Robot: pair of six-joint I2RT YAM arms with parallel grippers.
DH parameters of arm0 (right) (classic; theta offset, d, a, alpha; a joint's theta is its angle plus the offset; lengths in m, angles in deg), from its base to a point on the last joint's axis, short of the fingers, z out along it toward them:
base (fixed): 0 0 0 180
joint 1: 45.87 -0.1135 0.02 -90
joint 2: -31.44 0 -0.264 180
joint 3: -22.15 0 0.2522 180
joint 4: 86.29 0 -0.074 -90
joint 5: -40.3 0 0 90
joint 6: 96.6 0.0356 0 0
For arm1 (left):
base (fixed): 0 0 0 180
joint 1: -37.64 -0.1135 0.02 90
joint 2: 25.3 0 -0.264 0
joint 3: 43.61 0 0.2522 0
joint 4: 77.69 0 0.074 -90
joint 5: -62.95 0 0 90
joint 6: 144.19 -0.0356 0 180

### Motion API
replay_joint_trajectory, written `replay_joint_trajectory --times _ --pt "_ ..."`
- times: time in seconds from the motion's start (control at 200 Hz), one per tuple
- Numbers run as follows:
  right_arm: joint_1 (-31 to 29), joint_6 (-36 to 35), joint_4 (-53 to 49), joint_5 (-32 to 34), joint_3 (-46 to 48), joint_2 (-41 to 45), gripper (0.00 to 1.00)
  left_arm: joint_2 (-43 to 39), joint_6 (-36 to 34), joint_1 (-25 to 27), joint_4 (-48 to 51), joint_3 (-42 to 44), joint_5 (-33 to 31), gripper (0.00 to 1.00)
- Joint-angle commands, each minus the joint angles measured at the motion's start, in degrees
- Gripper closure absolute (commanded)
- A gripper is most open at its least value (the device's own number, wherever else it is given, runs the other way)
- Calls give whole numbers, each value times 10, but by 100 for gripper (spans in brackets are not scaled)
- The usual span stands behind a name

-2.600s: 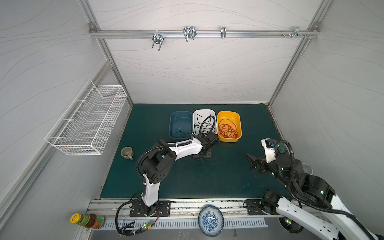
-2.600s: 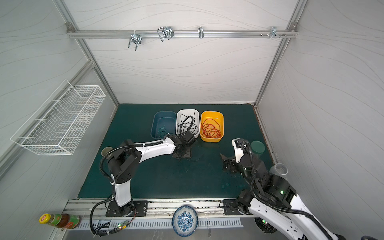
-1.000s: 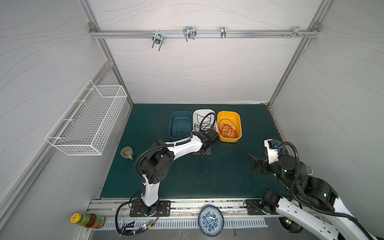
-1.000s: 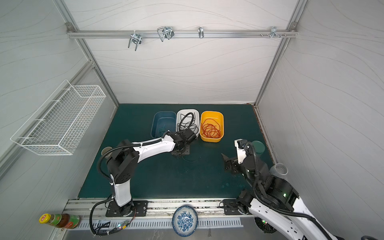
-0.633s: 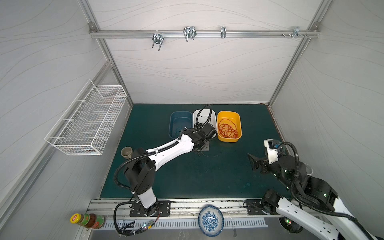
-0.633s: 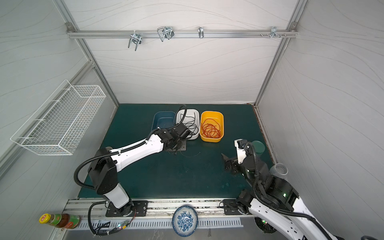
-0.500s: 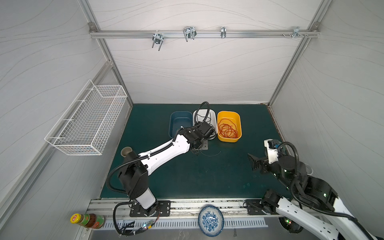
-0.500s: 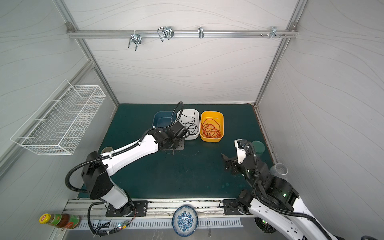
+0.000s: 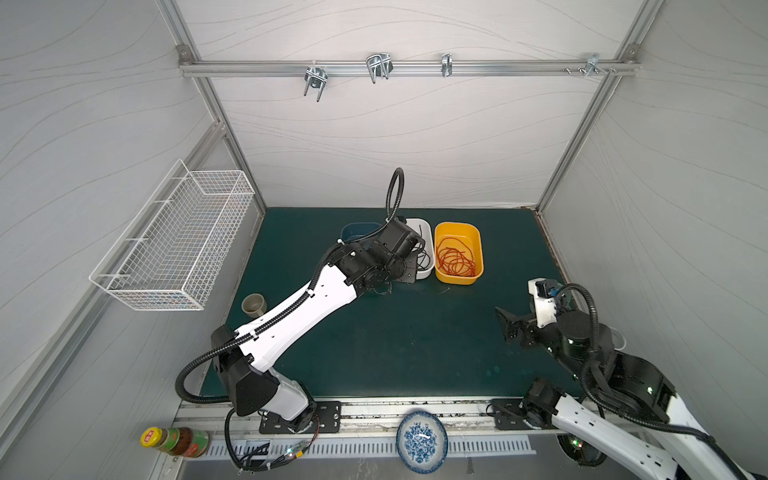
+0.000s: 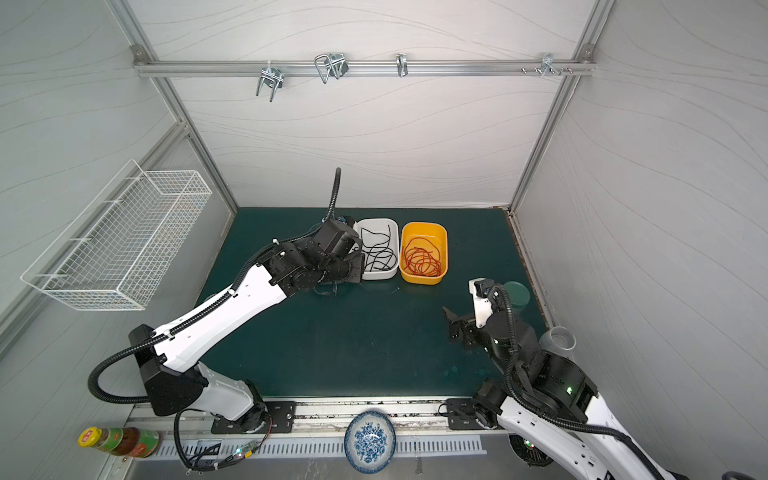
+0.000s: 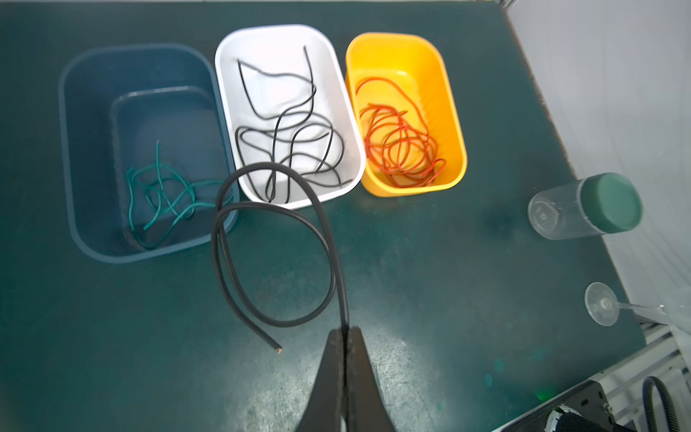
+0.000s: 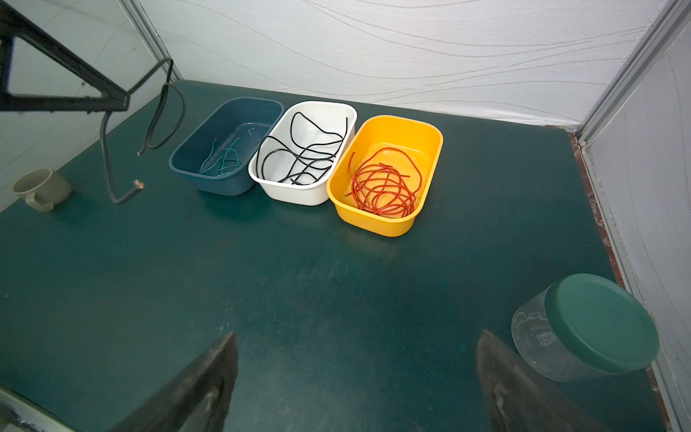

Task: Untangle the cables
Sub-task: 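Lift the black cable with the left gripper and carry it over the white bin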

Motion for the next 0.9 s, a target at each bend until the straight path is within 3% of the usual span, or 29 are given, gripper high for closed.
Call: replay_joint_trajectory --times 0.0,0.515,0.89 --pt "-2 -2 7 11 4 1 1 15 -54 -2 -11 -39 10 100" --pt "-2 -1 8 13 5 8 1 114 -98 -64 -41 -187 104 100" --pt "-1 -1 9 13 6 18 1 203 -97 -122 -74 -233 161 100"
